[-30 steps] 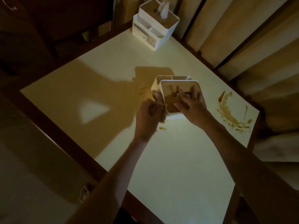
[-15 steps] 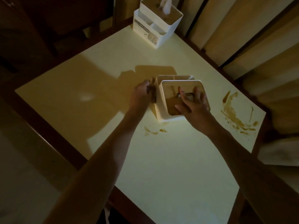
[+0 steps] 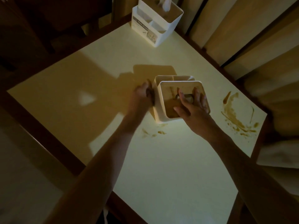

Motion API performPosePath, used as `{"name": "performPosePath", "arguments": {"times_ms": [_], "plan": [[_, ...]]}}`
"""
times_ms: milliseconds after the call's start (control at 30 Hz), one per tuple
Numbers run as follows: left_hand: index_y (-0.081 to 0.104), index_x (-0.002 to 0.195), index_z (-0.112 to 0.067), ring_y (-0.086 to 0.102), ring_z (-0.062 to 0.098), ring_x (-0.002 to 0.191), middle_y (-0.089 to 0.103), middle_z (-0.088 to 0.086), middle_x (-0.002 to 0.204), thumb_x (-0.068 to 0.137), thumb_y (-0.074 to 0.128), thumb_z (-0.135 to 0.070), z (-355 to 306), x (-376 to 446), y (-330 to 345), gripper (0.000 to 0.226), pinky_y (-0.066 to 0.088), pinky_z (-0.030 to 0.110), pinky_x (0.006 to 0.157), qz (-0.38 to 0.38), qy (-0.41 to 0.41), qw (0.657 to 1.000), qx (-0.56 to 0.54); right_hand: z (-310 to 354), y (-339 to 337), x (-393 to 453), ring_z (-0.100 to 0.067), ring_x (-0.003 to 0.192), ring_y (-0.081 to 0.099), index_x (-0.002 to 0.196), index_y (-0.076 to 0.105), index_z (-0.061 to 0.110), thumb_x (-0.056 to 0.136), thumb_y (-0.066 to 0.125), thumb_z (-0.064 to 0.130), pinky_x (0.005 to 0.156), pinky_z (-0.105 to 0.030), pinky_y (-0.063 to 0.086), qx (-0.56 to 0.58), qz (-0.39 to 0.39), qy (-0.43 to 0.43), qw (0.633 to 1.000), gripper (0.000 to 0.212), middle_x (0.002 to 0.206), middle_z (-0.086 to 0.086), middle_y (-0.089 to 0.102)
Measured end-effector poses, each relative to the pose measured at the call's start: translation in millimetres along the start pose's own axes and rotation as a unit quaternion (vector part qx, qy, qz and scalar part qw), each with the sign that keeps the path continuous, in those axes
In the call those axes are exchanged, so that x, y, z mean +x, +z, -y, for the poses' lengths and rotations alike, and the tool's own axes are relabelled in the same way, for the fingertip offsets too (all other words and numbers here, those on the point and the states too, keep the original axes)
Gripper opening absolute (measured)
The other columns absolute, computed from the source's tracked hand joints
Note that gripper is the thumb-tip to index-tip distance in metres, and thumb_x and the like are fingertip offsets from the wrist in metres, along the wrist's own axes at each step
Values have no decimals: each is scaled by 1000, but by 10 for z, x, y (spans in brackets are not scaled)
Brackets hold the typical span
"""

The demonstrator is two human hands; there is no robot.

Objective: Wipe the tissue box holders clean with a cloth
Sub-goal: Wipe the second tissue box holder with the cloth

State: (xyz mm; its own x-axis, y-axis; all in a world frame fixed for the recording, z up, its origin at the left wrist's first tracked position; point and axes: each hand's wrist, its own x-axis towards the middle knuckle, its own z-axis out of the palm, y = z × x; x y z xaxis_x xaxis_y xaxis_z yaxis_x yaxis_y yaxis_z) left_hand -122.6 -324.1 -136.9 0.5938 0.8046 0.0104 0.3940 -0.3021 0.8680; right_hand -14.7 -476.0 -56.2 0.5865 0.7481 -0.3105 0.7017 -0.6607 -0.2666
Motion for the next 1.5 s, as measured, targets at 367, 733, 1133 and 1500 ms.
{"name": "performPosePath", "arguments": {"times_ms": [367,733,1133,1500], "plan": [[57,86,-15,55,17,72,61,5,82,83,52,-7,18,-169,-85,10,41,23,64,52,30,998,-5,-22,29,25,-32,143,-23,146,8,49,92,37,55,114,-51,-4,19,-3,-3,1000,62,158,-7,-17],[65,82,-5,62,25,50,67,11,57,87,50,6,-20,-674,-850,20,55,30,54,43,-154,962,-221,-477,-157,-297,-29,145,-16,140,23,45,83,64,45,117,-53,0,7,86,-175,981,70,157,2,-8],[63,103,-9,65,33,96,67,12,96,75,66,-26,-25,-541,-1013,33,52,53,89,2,-196,953,-230,204,227,-389,-36,144,0,150,15,23,91,48,51,114,-57,11,73,-62,106,990,73,158,-9,5],[64,108,-6,61,16,89,68,9,102,90,62,-16,267,-280,-975,21,48,28,81,62,-115,983,-127,115,2,-278,-28,145,16,140,43,23,92,57,31,115,-51,14,101,-69,32,992,50,158,-2,19]]}}
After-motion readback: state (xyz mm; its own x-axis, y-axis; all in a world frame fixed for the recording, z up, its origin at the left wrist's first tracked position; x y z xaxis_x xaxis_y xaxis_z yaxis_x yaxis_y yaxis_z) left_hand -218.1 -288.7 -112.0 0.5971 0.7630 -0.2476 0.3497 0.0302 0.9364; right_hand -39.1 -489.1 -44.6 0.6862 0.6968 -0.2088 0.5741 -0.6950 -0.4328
